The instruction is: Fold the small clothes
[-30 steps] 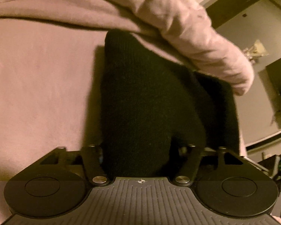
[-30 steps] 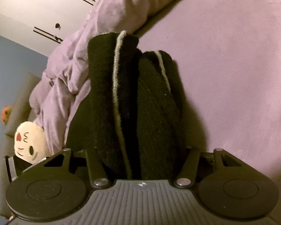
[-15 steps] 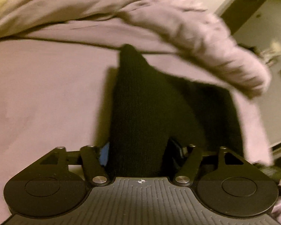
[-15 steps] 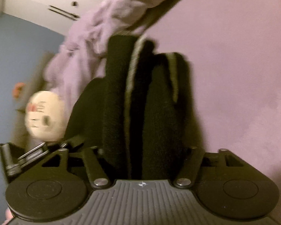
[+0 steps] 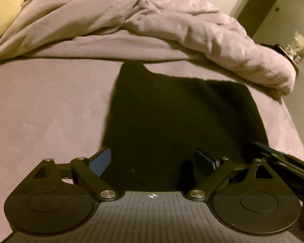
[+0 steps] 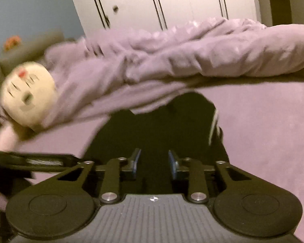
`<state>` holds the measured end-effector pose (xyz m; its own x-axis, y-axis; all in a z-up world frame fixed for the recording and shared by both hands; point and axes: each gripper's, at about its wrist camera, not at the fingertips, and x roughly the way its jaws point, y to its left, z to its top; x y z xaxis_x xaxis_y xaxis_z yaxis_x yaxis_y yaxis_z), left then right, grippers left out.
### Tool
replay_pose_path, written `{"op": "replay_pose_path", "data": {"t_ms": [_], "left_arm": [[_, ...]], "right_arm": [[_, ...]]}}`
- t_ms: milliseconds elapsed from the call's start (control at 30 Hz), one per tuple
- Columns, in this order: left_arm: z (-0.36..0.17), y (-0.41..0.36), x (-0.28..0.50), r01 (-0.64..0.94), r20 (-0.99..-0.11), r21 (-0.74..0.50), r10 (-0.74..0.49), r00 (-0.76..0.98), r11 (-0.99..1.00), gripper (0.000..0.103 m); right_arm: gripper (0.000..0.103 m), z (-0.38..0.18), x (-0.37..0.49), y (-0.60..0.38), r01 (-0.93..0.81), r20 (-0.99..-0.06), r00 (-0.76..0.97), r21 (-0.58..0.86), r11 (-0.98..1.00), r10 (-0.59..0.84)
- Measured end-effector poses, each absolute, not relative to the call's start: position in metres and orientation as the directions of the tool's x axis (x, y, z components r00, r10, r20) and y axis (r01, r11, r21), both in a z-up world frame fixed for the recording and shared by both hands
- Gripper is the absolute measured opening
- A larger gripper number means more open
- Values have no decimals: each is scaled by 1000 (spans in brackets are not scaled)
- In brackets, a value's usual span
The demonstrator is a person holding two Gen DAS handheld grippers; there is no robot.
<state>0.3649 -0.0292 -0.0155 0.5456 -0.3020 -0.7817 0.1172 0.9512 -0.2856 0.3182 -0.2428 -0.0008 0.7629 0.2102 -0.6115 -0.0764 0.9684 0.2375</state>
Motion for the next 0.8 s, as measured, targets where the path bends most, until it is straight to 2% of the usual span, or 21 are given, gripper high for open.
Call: {"op": "replay_pose_path", "data": {"t_ms": [67,100,200,333,400,500,600,700,800], "left_arm": [[-27,-34,361,178,-793,-193,-260,551,965,95],[-33,-35,361,188,-806,-154,-234,544,970,97],[-45,-17,360,163,-805,-236,-287,520,958,98],[-35,5,353,81,-790,-325,-317,525,942,97],[-27,8,341,94,-780,-306,-306,546,947,97],[-27,9,326,114,-779,-302,-314,542,946,97],[-40,6,319,114,-812,-291,-308,496,950,98],[-50,6,316,122,-808,-289,-310,502,950,100],[-55,4,318,108,-803,-296,-308,510,949,101]], "right_arm": [[3,-19,321,-239,-42,-642,760,106,994,101],[2,-30,321,-244,-22,-656,753,57,998,54],[1,-46,314,-270,51,-666,746,101,994,30],[3,-23,293,-273,74,-652,759,77,994,-6],[7,-9,271,-266,48,-611,791,94,994,20],[7,-9,238,-257,23,-622,781,124,992,59],[7,-24,222,-248,19,-644,764,76,997,35],[7,-41,232,-247,33,-657,754,30,999,-5],[7,-46,228,-249,5,-633,773,-50,999,-36]]}}
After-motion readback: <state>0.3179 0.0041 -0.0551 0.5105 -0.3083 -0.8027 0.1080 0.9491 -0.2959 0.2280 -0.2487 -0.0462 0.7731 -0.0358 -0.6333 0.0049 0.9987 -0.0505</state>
